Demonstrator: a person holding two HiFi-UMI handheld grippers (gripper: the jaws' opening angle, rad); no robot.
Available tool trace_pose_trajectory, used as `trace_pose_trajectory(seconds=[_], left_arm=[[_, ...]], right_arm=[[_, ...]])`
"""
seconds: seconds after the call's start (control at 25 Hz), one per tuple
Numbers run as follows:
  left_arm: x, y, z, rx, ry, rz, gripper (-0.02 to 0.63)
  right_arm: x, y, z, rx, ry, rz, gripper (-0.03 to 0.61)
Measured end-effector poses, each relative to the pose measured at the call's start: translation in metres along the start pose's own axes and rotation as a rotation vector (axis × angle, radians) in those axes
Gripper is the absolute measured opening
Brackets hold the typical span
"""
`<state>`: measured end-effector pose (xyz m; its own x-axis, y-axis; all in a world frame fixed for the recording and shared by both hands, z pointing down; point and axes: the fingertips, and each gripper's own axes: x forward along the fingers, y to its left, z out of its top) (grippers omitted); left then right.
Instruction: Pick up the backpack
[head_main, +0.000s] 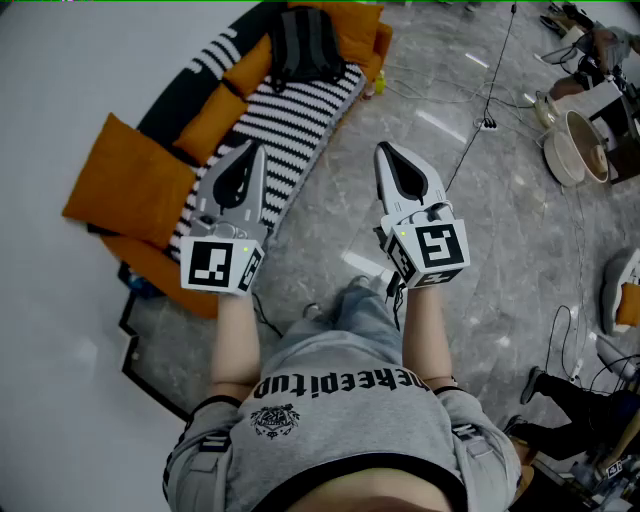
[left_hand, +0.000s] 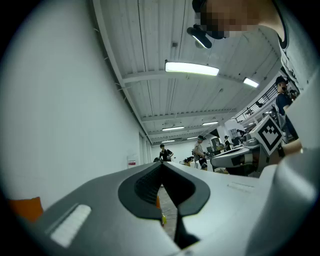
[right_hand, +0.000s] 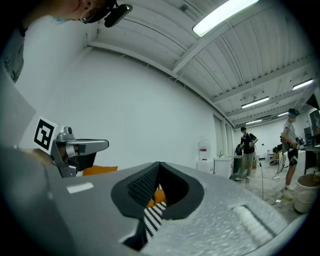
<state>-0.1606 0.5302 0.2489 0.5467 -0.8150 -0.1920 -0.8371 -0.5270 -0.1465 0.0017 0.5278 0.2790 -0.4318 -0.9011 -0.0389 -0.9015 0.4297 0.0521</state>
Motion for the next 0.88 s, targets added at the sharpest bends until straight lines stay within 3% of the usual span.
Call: trace_pose_trajectory(seconds=[0.44, 0.88], left_arm=[[0.026, -0.001, -0.007, -0.005, 0.009, 0.022, 0.012], [0.081, -0.011, -0.014, 0.026, 0.017, 0.055, 0.013]], right_arm=[[0.019, -0.022, -0.003, 0.003, -0.01, 0.037, 0.002], [0.046, -0.081, -0.005, 0.029, -0.042, 0.063, 0.003]])
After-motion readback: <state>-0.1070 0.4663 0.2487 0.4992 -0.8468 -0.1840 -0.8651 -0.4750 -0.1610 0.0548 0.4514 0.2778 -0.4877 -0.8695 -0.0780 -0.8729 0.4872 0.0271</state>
